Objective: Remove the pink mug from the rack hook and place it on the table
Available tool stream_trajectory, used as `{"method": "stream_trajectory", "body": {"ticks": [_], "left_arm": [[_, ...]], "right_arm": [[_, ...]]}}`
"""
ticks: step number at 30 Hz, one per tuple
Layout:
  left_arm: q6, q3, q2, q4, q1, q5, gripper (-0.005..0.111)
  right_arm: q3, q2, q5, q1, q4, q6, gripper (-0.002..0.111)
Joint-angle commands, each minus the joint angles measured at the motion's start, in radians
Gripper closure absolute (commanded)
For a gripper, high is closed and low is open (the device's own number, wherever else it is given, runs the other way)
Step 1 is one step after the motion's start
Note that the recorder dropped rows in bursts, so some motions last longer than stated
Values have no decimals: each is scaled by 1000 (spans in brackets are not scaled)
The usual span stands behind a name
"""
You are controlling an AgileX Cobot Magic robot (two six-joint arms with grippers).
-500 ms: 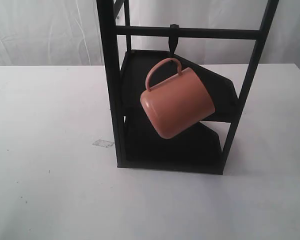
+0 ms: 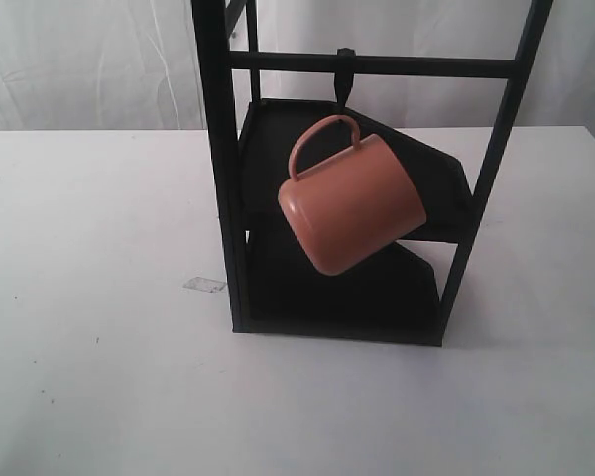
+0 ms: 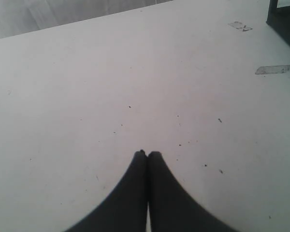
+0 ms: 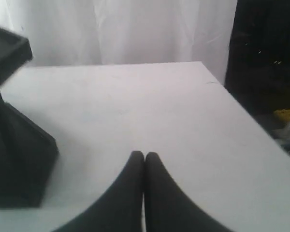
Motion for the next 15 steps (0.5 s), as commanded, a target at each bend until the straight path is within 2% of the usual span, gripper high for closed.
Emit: {"method": "stream_trajectory", "body": {"ticks": [1,5,9,12,15], "left_arm": [[-2,4,-5,0,0,-2,107],[-2,4,-5,0,0,-2,107],[-2,4,-5,0,0,-2,107],[-2,4,-5,0,0,-2,107],[-2,4,-5,0,0,-2,107]], "right_arm": [[1,-4,-129,1,295,242,108],[1,-4,-254,1,389,399,108],[-4,-4,-427,1,520,815,108],[-38,-4,-671,1,469,1137,108],[-79,-4,-973,1,399,1196,108]]}}
